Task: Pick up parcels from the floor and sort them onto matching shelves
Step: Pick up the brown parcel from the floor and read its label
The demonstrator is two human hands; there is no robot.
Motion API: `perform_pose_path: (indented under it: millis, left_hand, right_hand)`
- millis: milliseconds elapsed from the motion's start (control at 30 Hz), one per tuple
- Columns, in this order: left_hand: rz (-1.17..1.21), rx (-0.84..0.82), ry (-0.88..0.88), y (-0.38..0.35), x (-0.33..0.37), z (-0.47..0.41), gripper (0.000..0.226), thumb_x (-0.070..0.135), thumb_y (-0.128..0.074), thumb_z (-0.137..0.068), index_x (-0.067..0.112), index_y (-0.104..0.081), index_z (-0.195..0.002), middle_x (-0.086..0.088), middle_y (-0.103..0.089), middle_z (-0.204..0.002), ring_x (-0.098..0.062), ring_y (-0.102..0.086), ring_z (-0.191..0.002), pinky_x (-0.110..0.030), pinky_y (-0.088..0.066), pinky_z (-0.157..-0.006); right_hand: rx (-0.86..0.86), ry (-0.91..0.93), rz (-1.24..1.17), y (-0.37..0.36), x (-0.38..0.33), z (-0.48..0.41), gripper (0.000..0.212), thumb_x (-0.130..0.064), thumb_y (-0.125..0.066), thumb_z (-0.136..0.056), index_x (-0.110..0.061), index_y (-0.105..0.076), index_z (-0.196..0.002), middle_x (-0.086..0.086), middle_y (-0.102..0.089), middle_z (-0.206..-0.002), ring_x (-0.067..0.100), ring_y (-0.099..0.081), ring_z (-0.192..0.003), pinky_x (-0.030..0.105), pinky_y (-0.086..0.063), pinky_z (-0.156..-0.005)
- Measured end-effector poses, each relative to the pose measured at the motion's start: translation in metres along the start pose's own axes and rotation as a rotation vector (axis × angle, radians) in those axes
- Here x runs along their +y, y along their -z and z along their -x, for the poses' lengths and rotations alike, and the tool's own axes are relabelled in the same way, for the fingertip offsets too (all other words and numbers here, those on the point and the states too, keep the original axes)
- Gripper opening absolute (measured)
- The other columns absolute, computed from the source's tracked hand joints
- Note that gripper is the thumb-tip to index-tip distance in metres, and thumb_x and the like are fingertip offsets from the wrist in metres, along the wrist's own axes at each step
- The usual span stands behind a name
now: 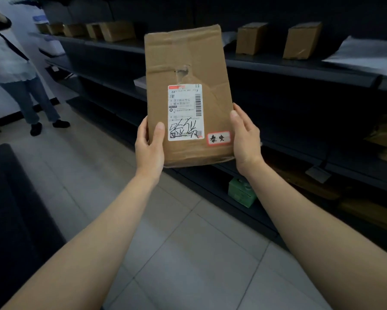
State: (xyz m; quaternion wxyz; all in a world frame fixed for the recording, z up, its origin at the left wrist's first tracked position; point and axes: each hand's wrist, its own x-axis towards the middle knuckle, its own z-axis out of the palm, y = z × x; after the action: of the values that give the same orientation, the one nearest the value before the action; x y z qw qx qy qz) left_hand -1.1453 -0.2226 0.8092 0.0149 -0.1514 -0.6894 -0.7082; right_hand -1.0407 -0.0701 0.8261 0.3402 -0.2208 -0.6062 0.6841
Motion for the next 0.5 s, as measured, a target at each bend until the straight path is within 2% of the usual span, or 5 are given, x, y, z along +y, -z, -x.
perform_pose_path:
  millis: [67,133,200,333,500]
  left_hand:
    - [0.015,-0.02,0.051,-0.008,-0.015,-0.002,0.049,0.032,-0.053,-0.098,0.018,-0.042,-0.144,0.007,-0.056,-0.133,-0.002,-0.056,-0.112,-0.01,-0.044,-0.085]
    - [0.017,-0.046,0.094,-0.018,-0.029,-0.002,0.047,0.031,-0.052,-0.098,0.018,-0.043,-0.143,0.007,-0.057,-0.131,0.003,-0.056,-0.105,-0.003,-0.046,-0.075]
    - [0.018,-0.06,0.13,-0.029,-0.04,-0.002,0.047,0.031,-0.052,-0.098,0.018,-0.044,-0.142,0.007,-0.057,-0.129,0.0,-0.057,-0.106,-0.001,-0.046,-0.071]
    - [-0.007,-0.069,0.179,-0.045,-0.058,-0.006,0.044,0.031,-0.051,-0.099,0.018,-0.045,-0.14,0.005,-0.057,-0.13,-0.007,-0.055,-0.111,-0.005,-0.044,-0.074]
    - [-0.053,-0.088,0.223,-0.066,-0.075,-0.019,0.044,0.034,-0.05,-0.099,0.02,-0.045,-0.141,0.006,-0.056,-0.129,-0.008,-0.054,-0.11,-0.012,-0.042,-0.077]
  right_hand:
    - [0.025,-0.029,0.028,0.006,0.008,-0.003,0.044,-0.032,-0.049,-0.101,-0.022,-0.047,-0.144,-0.002,-0.061,-0.134,-0.002,-0.059,-0.101,0.01,-0.048,-0.079]
    - [0.05,-0.06,0.043,0.014,0.017,-0.008,0.045,-0.033,-0.05,-0.101,-0.021,-0.048,-0.144,0.0,-0.06,-0.137,0.0,-0.059,-0.103,0.017,-0.049,-0.087]
    - [0.071,-0.095,0.058,0.021,0.026,-0.014,0.045,-0.032,-0.051,-0.101,-0.02,-0.049,-0.143,0.001,-0.059,-0.137,0.004,-0.06,-0.106,0.023,-0.049,-0.094]
    - [0.076,-0.158,0.078,0.032,0.042,-0.029,0.045,-0.032,-0.051,-0.101,-0.021,-0.049,-0.144,0.001,-0.058,-0.138,0.008,-0.059,-0.111,0.019,-0.048,-0.09]
    - [0.085,-0.214,0.079,0.043,0.058,-0.05,0.046,-0.034,-0.051,-0.1,-0.023,-0.048,-0.145,-0.001,-0.059,-0.135,0.006,-0.059,-0.105,0.024,-0.049,-0.091]
